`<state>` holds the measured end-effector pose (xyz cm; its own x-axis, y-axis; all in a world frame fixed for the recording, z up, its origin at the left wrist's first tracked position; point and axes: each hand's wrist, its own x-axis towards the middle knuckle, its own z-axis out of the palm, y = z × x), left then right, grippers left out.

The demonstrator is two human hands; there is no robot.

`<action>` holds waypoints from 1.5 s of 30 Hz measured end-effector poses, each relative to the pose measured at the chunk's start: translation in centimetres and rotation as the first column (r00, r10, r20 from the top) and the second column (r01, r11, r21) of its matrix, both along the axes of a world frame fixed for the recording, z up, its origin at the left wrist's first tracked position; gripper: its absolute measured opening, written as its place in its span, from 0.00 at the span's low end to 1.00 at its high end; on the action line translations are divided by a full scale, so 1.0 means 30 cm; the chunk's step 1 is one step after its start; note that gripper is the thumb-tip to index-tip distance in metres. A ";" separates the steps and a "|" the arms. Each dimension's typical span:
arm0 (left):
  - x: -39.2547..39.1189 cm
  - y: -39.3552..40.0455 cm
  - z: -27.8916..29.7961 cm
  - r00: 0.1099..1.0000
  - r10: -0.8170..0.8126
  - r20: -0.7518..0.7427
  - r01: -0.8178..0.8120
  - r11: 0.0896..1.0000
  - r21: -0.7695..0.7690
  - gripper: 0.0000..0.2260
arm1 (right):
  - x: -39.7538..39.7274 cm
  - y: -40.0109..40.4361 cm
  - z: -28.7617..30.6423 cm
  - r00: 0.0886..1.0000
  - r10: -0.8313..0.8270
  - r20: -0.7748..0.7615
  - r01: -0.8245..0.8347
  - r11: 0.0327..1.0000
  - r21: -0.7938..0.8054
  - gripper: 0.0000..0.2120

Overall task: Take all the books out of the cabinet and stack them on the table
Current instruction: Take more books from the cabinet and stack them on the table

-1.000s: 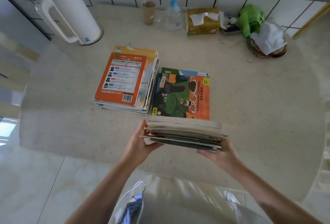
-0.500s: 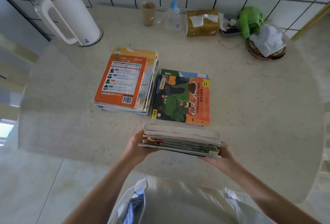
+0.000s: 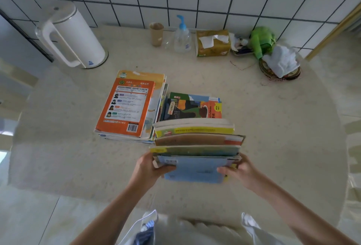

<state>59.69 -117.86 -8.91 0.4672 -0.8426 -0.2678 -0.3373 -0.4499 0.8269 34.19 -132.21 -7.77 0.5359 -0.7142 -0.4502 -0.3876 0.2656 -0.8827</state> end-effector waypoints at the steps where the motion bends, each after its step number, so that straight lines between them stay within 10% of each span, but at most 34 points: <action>1: 0.001 -0.026 0.014 1.000 0.024 -0.014 -0.024 1.000 -0.004 0.18 | 0.003 -0.023 0.019 1.000 -0.013 0.023 0.012 0.999 0.042 0.18; 9: -0.001 -0.303 0.106 0.969 0.170 -0.179 -0.156 0.984 0.088 0.06 | 0.113 -0.202 0.125 0.950 -0.276 0.149 0.227 0.933 0.279 0.17; 16: 0.071 -0.481 0.071 0.921 0.336 -0.197 -0.277 0.921 0.273 0.14 | 0.238 -0.321 0.067 0.915 -0.402 -0.028 0.379 0.836 0.396 0.15; 33: 0.042 -0.522 0.042 0.963 0.268 0.009 -0.242 0.854 0.460 0.22 | 0.296 -0.357 0.002 0.912 -0.163 -0.378 0.250 0.948 0.195 0.22; 45: -0.019 -0.454 0.038 0.960 0.217 0.177 -0.260 0.926 0.275 0.26 | 0.313 -0.329 -0.001 0.917 -0.194 -0.348 0.278 0.937 0.211 0.21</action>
<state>59.13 -131.47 -7.78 0.6955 -0.5957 -0.4018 -0.2935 -0.7459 0.5979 43.57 -142.09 -7.79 0.1649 -0.6424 -0.7484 -0.5334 0.5802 -0.6155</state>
